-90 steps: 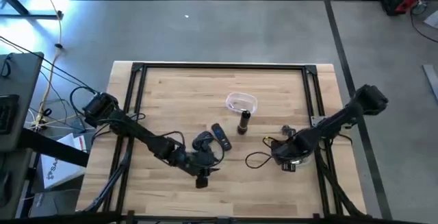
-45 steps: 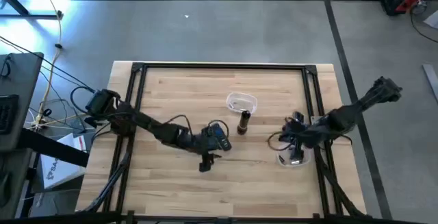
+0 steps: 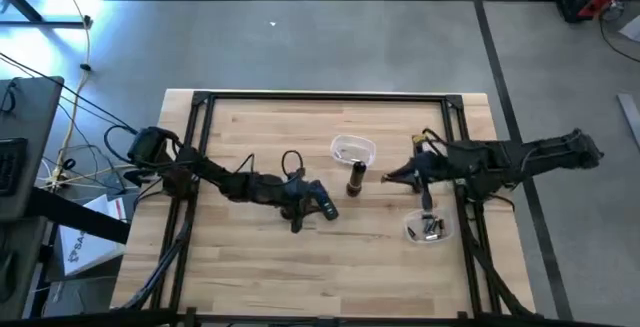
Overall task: Insert battery
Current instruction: Insert the black battery into the flashlight
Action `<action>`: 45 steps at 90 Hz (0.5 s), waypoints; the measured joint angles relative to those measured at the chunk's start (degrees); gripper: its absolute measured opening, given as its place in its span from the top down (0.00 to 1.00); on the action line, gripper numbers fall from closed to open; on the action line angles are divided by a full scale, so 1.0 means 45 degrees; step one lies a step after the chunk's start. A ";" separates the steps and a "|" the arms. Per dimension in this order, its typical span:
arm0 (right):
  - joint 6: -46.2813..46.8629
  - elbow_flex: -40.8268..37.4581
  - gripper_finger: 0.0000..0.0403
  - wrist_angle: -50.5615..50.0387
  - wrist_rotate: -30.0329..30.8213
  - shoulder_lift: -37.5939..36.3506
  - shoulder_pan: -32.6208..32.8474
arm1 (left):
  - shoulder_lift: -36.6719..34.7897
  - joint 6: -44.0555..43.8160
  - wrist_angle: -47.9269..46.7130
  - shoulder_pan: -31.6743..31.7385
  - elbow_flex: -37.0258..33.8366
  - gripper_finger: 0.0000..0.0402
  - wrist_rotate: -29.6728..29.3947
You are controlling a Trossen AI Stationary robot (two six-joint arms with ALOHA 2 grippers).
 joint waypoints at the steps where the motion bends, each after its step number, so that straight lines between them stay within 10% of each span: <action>1: -0.0054 0.0002 0.99 0.0106 -0.0083 0.0017 -0.0060 | 0.0000 0.0000 0.0039 0.0027 0.0000 0.66 -0.0003; 45: -0.0566 0.0010 1.00 0.3351 -0.0804 0.1911 -0.0622 | 0.0000 0.1269 0.2211 0.1277 0.0062 0.66 0.0460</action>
